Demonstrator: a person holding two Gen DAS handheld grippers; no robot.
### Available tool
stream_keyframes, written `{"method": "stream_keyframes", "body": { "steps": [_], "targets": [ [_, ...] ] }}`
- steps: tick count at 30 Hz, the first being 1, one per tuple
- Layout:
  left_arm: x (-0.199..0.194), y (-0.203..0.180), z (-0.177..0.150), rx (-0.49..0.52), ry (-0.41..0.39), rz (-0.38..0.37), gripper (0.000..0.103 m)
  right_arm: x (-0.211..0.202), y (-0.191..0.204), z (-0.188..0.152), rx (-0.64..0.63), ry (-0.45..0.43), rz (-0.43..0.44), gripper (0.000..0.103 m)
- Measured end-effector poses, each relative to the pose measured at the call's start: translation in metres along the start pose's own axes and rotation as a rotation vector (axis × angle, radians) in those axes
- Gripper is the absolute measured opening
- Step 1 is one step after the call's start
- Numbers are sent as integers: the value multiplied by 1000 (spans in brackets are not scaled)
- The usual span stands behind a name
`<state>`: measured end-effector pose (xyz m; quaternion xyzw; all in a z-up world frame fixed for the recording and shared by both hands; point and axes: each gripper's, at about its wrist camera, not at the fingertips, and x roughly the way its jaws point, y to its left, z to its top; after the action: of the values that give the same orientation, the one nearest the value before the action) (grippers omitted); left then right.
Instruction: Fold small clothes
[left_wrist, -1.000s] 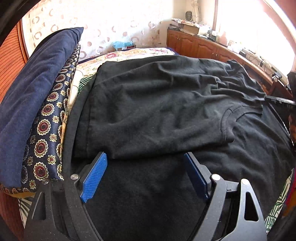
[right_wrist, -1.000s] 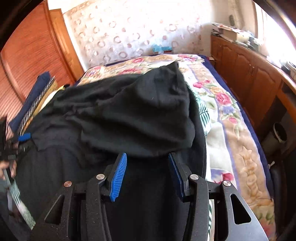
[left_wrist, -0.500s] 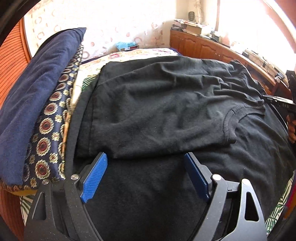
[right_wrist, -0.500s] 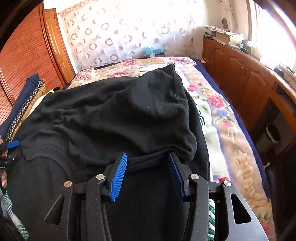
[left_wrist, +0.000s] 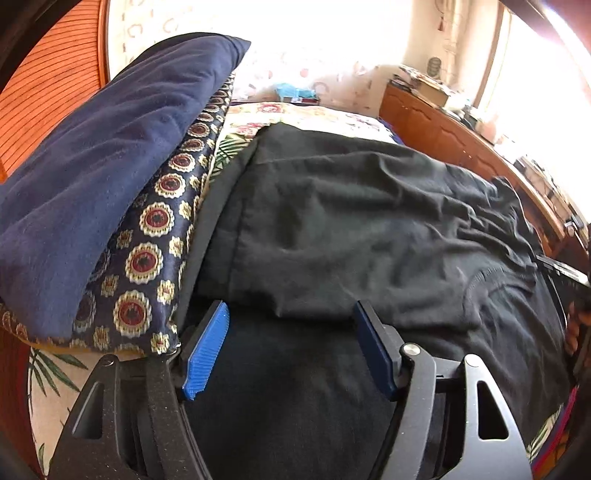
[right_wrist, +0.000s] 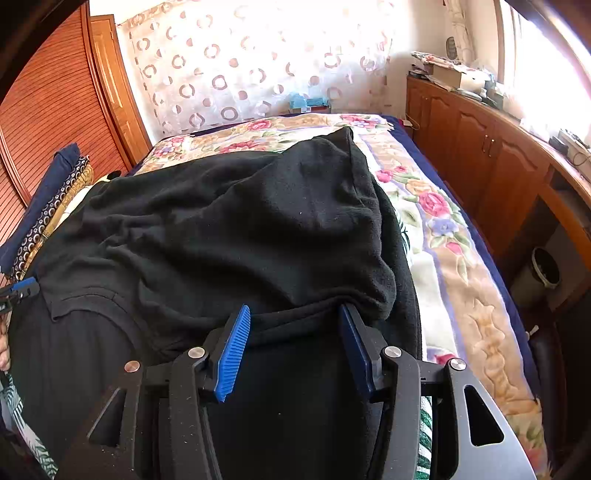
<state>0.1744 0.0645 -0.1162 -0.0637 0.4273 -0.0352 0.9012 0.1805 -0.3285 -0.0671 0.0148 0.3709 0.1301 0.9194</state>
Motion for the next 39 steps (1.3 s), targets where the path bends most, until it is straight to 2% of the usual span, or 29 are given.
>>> {"method": "stream_keyframes", "body": {
  "steps": [3,7,9,10,17,18,19,20,21,22,25,31,33,39],
  "targets": [
    [4,2,6,-26,-6,20,56,1,0,0,-5,1,-5,52],
    [4,7,9,-58,-19,21,45,0,0,0,-9,2,-8,52],
    [4,8,8,-54,-23,22,31,1,0,-1,-11,2,-9,52],
    [4,7,6,-45,-17,18,28,1,0,0,-12,2,-8,52],
    [7,-2,9,-10,-15,50,27,2,0,0,-25,5,-18,52],
    [8,-4,10,3,-14,42,13,2,0,0,-27,5,-20,52],
    [8,-5,10,14,-9,29,6,2,0,0,-25,4,-18,52],
    [7,-6,10,19,-14,23,6,2,-2,1,-19,1,-12,48],
    [4,-6,10,22,-26,20,5,1,-3,1,-12,-3,-6,23],
    [1,-7,11,27,-40,7,5,1,-4,2,-10,-6,9,6],
    [-18,-8,13,34,-95,-16,5,-12,-3,5,-2,-62,64,5],
    [-66,-8,23,46,-204,-52,5,-63,10,13,-43,-199,110,5],
    [-84,-4,22,43,-236,-67,5,-78,14,11,-65,-219,123,4],
    [-114,4,2,66,-261,-83,5,-112,15,-17,-97,-227,164,4]
  ]
}}
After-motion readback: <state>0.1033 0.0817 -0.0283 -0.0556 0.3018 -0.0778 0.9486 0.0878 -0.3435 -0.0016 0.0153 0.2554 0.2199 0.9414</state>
